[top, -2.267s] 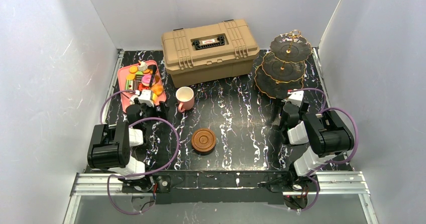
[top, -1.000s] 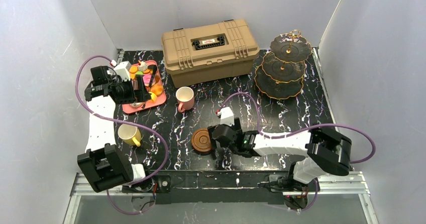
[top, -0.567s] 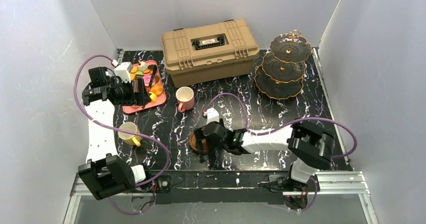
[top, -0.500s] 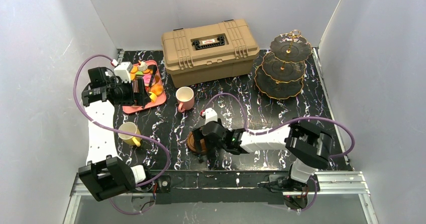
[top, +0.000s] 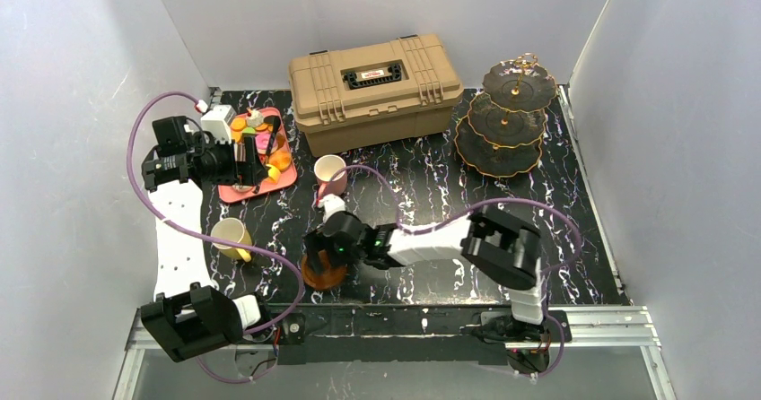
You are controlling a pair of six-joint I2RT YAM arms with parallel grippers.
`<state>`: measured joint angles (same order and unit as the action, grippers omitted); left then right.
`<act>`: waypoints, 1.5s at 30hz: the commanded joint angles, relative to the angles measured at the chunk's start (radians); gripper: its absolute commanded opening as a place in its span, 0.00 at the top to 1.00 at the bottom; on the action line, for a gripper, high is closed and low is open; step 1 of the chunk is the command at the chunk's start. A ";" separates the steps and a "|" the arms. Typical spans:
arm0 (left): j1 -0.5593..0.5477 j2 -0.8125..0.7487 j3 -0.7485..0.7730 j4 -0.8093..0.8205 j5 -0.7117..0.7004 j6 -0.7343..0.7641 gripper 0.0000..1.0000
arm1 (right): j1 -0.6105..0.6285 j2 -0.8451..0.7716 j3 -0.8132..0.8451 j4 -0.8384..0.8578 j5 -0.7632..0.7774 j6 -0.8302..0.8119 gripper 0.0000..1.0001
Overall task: Serve the afternoon tea
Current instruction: Move the coaster to the center of the board, then adjust the distractor at the center of the board.
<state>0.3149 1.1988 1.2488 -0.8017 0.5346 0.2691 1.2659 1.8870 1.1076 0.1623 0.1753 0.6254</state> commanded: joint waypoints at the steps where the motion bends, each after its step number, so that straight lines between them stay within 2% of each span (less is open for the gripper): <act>1: 0.003 -0.022 0.031 -0.027 0.027 -0.004 0.01 | 0.053 0.137 0.172 -0.054 -0.068 0.003 0.00; 5: 0.003 -0.016 0.030 -0.029 0.037 -0.003 0.01 | 0.062 0.179 0.281 -0.105 -0.026 -0.015 0.00; 10: 0.004 -0.001 0.020 -0.035 0.088 0.012 0.01 | 0.031 0.062 0.261 -0.139 0.070 -0.074 0.00; 13: 0.003 0.028 0.030 -0.026 0.081 0.001 0.05 | -0.015 -0.025 0.232 -0.146 0.081 -0.108 0.00; 19: 0.003 0.187 0.136 -0.001 -0.065 -0.037 0.15 | -0.089 -0.131 0.215 -0.200 0.168 -0.192 0.00; 25: 0.006 0.349 0.270 0.007 -0.189 -0.028 0.22 | -0.155 -0.101 0.246 -0.223 0.344 -0.215 0.00; 29: 0.044 0.429 0.327 -0.008 -0.229 -0.007 0.24 | -0.245 -0.057 0.286 -0.201 0.282 -0.211 0.11; 34: 0.081 0.480 0.367 -0.061 -0.199 0.030 0.29 | -0.322 0.021 0.390 -0.203 0.208 -0.221 0.21; 42: 0.081 0.444 0.328 -0.065 -0.156 0.041 0.30 | -0.333 0.144 0.520 -0.239 0.170 -0.237 0.33; 45: 0.081 0.439 0.331 -0.071 -0.132 0.034 0.31 | -0.333 0.173 0.533 -0.231 0.171 -0.239 0.34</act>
<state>0.3969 1.6913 1.5791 -0.8356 0.3527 0.2958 0.9253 2.0251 1.5879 -0.0734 0.3595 0.4038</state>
